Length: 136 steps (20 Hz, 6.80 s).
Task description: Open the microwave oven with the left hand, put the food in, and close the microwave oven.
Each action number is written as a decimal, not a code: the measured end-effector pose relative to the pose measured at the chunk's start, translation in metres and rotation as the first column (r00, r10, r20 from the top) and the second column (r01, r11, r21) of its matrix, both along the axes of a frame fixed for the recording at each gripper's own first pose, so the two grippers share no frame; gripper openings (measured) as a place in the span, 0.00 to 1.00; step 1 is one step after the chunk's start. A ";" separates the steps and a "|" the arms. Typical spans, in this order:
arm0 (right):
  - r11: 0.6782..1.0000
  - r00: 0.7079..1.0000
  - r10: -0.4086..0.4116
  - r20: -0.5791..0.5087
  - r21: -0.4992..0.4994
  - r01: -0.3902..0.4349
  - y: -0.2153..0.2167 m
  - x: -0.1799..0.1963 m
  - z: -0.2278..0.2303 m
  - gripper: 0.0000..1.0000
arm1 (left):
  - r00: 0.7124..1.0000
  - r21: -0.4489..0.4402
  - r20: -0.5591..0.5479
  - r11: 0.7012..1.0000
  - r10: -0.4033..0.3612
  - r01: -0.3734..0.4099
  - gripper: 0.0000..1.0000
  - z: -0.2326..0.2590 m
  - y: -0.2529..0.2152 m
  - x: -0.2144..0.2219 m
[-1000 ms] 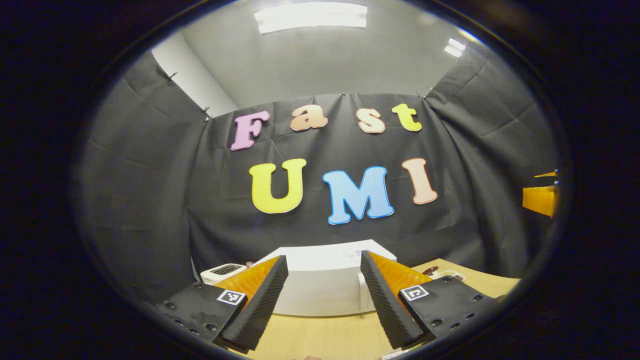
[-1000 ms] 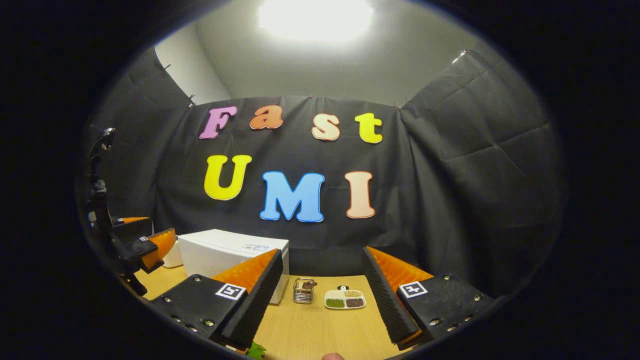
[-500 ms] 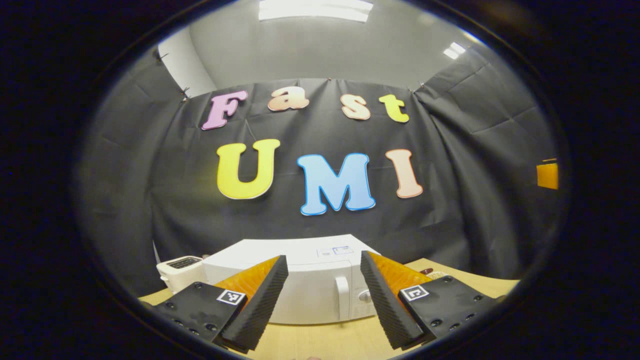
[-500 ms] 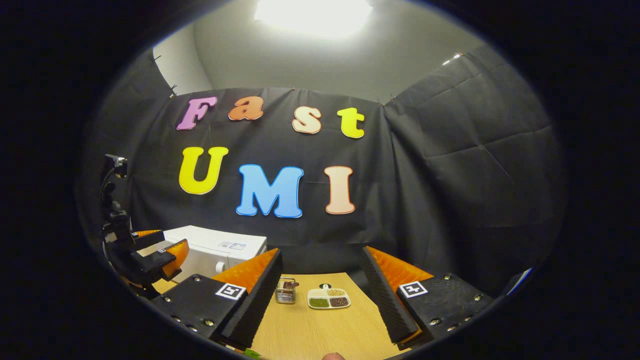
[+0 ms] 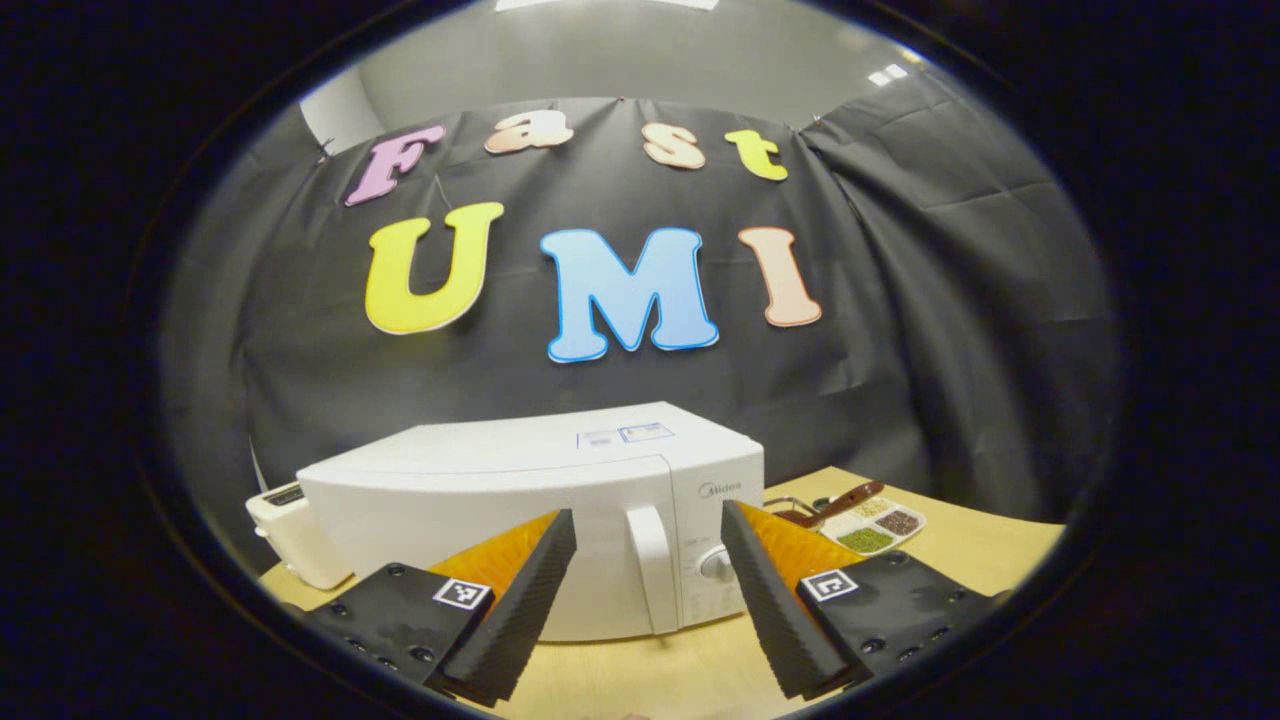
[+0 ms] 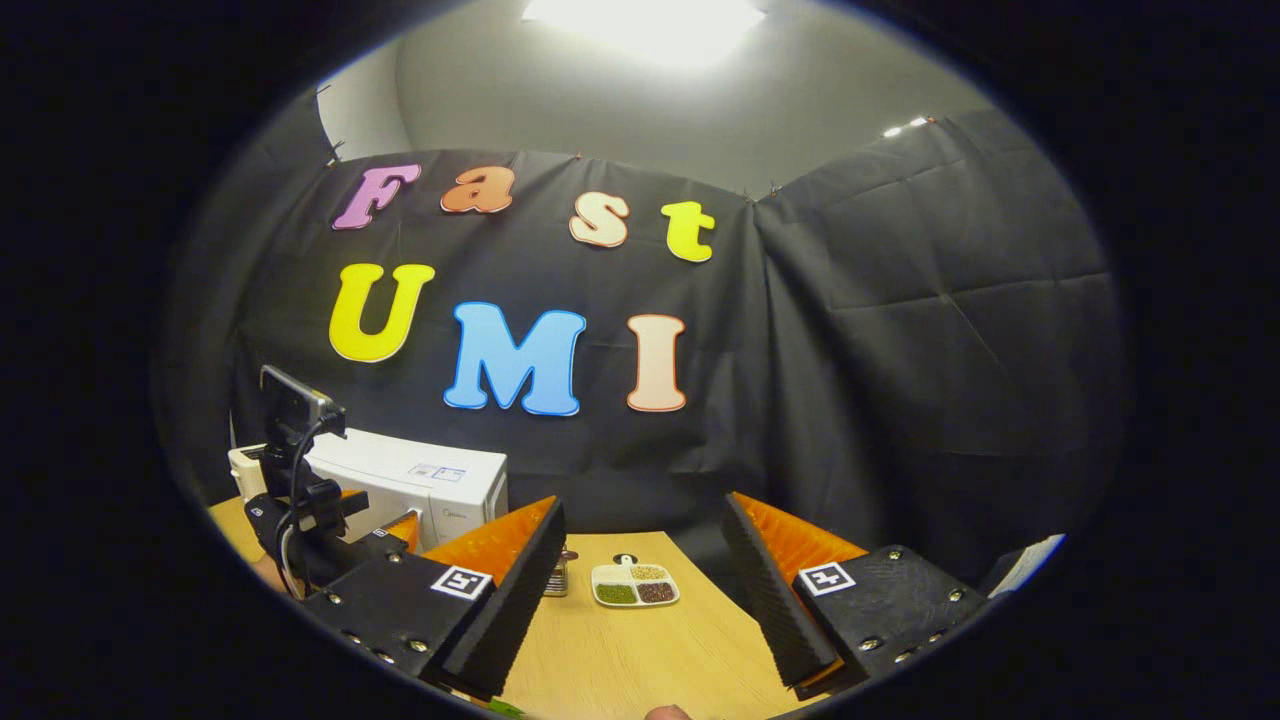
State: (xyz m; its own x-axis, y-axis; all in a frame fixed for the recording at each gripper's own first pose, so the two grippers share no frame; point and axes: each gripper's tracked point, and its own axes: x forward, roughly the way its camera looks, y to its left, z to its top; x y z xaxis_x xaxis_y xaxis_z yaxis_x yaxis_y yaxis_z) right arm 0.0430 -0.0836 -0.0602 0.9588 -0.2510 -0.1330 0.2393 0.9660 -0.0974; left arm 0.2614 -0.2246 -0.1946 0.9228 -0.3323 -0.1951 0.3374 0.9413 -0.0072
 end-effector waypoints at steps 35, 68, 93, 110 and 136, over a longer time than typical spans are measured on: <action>0.997 0.997 -0.075 -0.015 -0.025 0.074 -0.028 -0.028 0.000 0.96 | 0.979 0.058 -0.206 0.998 -0.009 0.021 0.11 -0.079 -0.020 0.033; 0.961 0.965 0.240 0.103 0.114 -0.251 -0.003 -0.055 0.012 0.95 | 0.955 0.129 -0.218 0.976 0.203 -0.178 0.07 -0.058 0.116 -0.150; 0.928 0.932 0.346 0.104 0.105 -0.356 0.221 -0.068 0.028 0.95 | 0.974 0.079 -0.221 0.996 0.059 -0.042 0.08 -0.057 0.277 -0.211; 0.901 0.903 0.424 0.074 0.062 -0.428 0.330 -0.066 0.024 0.95 | 0.973 -0.001 -0.225 0.998 0.059 -0.061 0.26 -0.072 0.402 -0.205; 0.857 0.816 0.503 -0.285 0.288 -0.427 0.180 -0.035 -0.100 0.96 | 0.933 -0.050 0.039 0.933 0.358 -0.356 0.94 0.125 0.354 -0.263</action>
